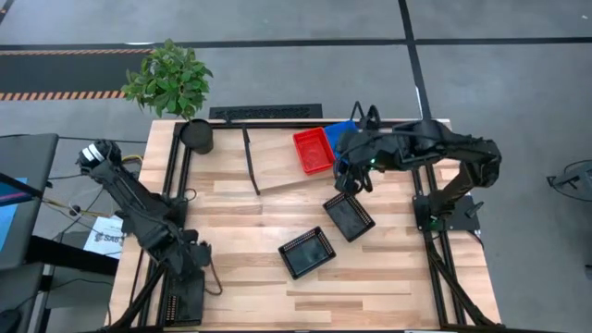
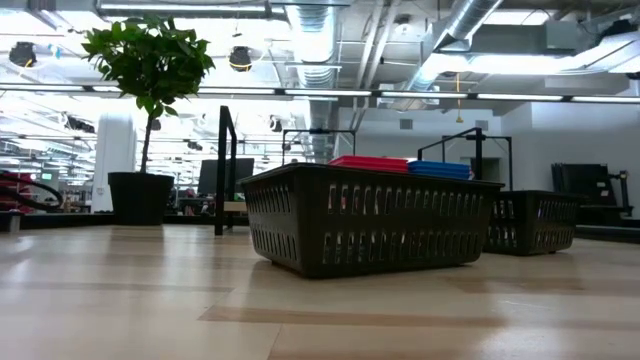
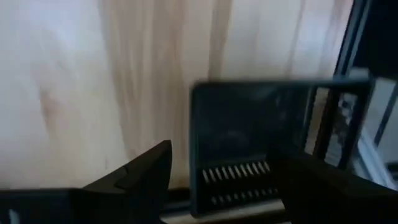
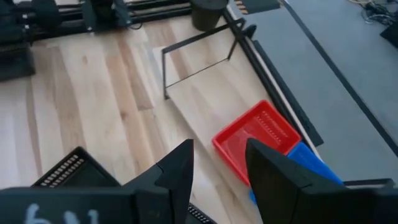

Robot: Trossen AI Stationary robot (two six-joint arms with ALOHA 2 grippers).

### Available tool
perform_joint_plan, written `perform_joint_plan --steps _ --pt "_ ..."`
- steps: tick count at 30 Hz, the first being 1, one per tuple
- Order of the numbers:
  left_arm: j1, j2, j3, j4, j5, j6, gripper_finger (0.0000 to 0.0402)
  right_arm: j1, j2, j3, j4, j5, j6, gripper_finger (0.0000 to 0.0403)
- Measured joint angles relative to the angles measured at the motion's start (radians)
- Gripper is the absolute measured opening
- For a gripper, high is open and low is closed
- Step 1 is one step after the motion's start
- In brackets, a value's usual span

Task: Stack baskets on shelf by color
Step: Put the left black bin on the shelf

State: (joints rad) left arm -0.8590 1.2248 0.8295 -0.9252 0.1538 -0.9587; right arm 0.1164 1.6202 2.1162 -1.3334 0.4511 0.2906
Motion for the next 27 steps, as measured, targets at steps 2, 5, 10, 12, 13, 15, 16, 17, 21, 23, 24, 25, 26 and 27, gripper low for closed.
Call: perform_joint_plan --steps 2,5,10,12,13,15,16,17,21,23,24,25,26,27 --pt "-0.037 0.026 0.000 -0.007 0.001 -0.018 0.0248 0.012 0.006 0.000 -0.001 0.000 0.000 0.0168" --pt "-0.086 0.066 -0.001 -0.010 -0.003 -0.023 0.0244 0.027 0.017 0.002 0.002 0.001 0.000 0.0167" --pt "-0.126 0.145 -0.001 0.011 -0.012 -0.023 0.0240 0.047 0.022 0.000 0.001 0.001 0.004 0.0166" --pt "-0.131 0.179 -0.001 0.006 -0.014 -0.021 0.0240 0.052 0.023 0.000 0.001 0.000 0.012 0.0165" --pt "-0.130 0.197 -0.001 0.006 -0.021 -0.020 0.0239 0.057 0.023 0.000 0.000 0.000 0.016 0.0165" --pt "-0.130 0.229 -0.007 0.006 -0.031 -0.009 0.0234 0.063 0.023 0.000 0.001 0.002 0.023 0.0164" --pt "-0.130 0.238 -0.015 0.010 -0.029 0.001 0.0228 0.067 0.023 0.000 0.001 0.001 0.024 0.0164" --pt "-0.130 0.247 -0.024 0.012 -0.023 0.008 0.0220 0.072 0.023 0.000 0.001 0.002 0.024 0.0164" --pt "-0.124 0.248 -0.053 0.035 -0.004 0.022 0.0163 0.089 0.023 0.000 0.001 0.002 0.033 0.0163" --pt "-0.121 0.246 -0.061 0.035 -0.002 0.023 0.0118 0.096 0.023 0.000 0.000 0.002 0.042 0.0162" --pt "-0.121 0.246 -0.063 0.032 -0.001 0.023 0.0093 0.101 0.023 0.000 0.000 0.002 0.043 0.0161" --pt "-0.121 0.246 -0.063 0.034 -0.002 0.023 0.0067 0.105 0.023 0.000 0.000 0.002 0.043 0.0160" --pt "-0.120 0.245 -0.063 0.036 -0.001 0.023 0.0041 0.110 0.023 0.000 -0.001 0.003 0.045 0.0159" --pt "-0.117 0.245 -0.063 0.036 -0.001 0.023 0.0021 0.115 0.023 0.000 -0.002 0.003 0.045 0.0158"
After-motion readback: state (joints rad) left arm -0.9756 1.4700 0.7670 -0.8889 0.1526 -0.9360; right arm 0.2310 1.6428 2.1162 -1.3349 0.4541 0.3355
